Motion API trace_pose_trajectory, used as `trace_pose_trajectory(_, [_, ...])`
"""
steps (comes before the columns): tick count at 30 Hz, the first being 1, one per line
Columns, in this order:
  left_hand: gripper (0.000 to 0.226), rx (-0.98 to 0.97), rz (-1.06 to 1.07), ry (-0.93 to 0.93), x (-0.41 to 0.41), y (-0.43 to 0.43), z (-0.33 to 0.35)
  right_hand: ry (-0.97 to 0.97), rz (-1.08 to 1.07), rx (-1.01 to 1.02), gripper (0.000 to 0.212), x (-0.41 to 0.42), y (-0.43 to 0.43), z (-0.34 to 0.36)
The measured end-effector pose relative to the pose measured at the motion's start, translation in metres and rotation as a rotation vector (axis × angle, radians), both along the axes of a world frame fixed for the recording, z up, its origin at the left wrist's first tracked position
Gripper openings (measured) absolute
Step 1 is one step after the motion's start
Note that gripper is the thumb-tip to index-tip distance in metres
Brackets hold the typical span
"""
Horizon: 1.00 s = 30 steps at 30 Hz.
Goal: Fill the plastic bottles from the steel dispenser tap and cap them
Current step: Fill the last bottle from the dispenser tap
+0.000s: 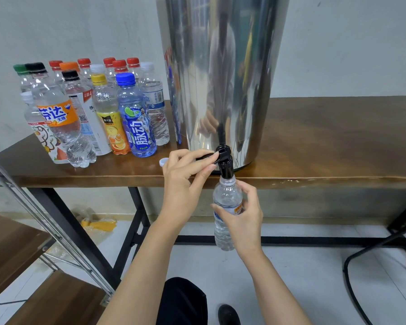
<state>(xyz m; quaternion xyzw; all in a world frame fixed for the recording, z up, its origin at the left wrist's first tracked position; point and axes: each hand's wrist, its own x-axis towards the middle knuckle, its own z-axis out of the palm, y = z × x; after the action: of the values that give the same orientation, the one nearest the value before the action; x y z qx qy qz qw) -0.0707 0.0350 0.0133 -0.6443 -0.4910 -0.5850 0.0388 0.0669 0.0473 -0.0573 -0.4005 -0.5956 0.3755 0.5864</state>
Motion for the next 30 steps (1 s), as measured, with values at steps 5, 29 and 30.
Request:
trace_pose_trajectory(5, [0.027,0.010,0.004,0.002,0.0002,0.0003,0.0005,-0.001,-0.001,0.007,0.070,-0.0004,-0.0005,0.0006])
trace_pose_trajectory(29, [0.028,0.002,0.004,-0.003,0.0016,-0.0027,-0.0026,-0.001,0.000,-0.009,0.071,-0.0006,0.0001,-0.0014])
trace_pose_trajectory(30, [0.028,0.005,0.004,0.001,0.0015,-0.0027,-0.0024,0.000,0.000,-0.009,0.071,-0.0006,-0.0001,-0.0014])
